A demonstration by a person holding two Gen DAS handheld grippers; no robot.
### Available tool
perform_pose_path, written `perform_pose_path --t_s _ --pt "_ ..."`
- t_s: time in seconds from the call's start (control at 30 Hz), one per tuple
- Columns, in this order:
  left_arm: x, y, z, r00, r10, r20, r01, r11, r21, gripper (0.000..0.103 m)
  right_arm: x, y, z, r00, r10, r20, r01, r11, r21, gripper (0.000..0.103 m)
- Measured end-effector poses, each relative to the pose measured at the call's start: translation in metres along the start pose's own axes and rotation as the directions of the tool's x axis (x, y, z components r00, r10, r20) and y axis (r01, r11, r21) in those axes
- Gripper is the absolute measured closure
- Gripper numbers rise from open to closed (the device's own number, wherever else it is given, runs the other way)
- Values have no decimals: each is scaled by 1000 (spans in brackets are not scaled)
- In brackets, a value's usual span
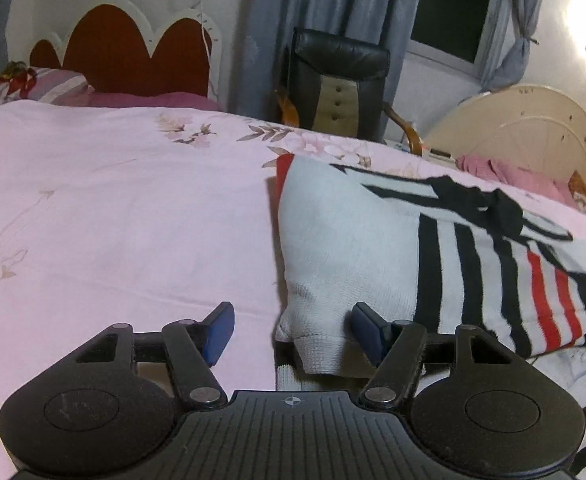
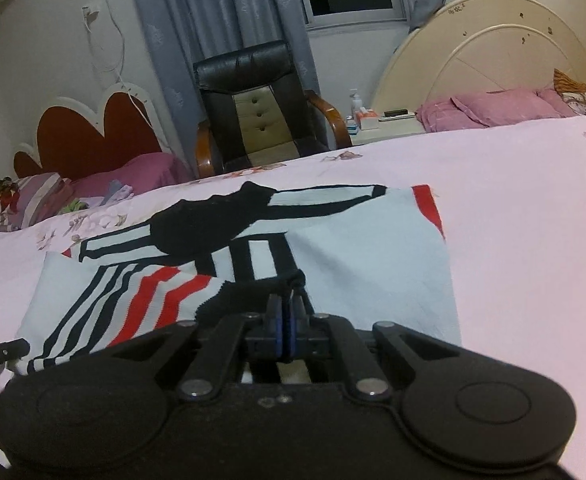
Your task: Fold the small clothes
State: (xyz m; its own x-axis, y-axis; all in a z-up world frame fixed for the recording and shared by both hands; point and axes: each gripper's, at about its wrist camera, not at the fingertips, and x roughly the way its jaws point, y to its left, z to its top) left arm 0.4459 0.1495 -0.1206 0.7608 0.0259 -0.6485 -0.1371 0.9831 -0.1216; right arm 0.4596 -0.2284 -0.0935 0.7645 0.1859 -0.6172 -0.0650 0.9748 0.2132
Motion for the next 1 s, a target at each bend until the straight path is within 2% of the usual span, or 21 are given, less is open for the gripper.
perform_pose_path --t_s 0.1,0.2,0.27,0.33,0.37,0.4,0.43,0.5,0.6,0.67,0.7,0.77,0.8,0.9,0.93,1.0 --pt "3 -2 -1 1000 4 -15 -4 1000 24 37 4 -2 -5 1000 -22 -12 21 1000 -19 101" --pt "6 -5 1 1000 6 -28 -4 998 61 37 20 -10 -12 994 -85 -66 84 996 -25 102" --pt "1 -6 8 1000 6 -27 -3 997 80 37 24 -20 -13 993 -73 -90 73 997 -1 102" --pt "-12 -9 15 999 -9 49 4 995 102 37 10 -22 -7 997 -64 -38 65 998 15 93" --pt "-16 -11 21 997 -21 80 12 994 109 37 4 -25 -4 999 -45 -10 46 998 33 84" --pt "-16 -14 28 994 -40 99 28 993 118 37 0 -27 -1 1000 -17 10 17 998 54 82" --pt "-14 -17 35 993 -54 108 40 991 131 37 0 -30 3 1000 15 14 -16 997 79 80" --pt "-4 -27 48 992 -75 104 57 985 160 37 11 -35 10 997 71 -16 -68 989 129 67" --pt "16 -41 60 991 -107 84 87 973 216 37 28 -31 16 995 95 -37 -90 989 120 64" --pt "31 -47 65 990 -128 54 113 969 222 37 45 -24 15 993 88 -78 -83 994 76 69" --pt "41 -48 64 991 -129 27 120 968 219 37 49 -21 13 992 88 -93 -83 995 58 81" --pt "58 -48 60 994 -102 -25 105 969 223 37 52 -12 10 993 71 -93 -73 997 -21 97" --pt "63 -47 55 996 -83 -30 88 969 229 37 46 -9 8 995 64 -81 -67 997 -45 97" --pt "60 -44 46 996 -84 2 81 967 241 37 26 -10 4 1000 27 11 -27 997 -73 98" --pt "60 -44 44 997 -79 8 75 967 244 37 25 -13 2 1000 13 15 -12 998 -69 99" --pt "60 -44 44 997 -76 12 71 969 235 37 37 -17 -5 997 -73 -31 70 994 -82 102"
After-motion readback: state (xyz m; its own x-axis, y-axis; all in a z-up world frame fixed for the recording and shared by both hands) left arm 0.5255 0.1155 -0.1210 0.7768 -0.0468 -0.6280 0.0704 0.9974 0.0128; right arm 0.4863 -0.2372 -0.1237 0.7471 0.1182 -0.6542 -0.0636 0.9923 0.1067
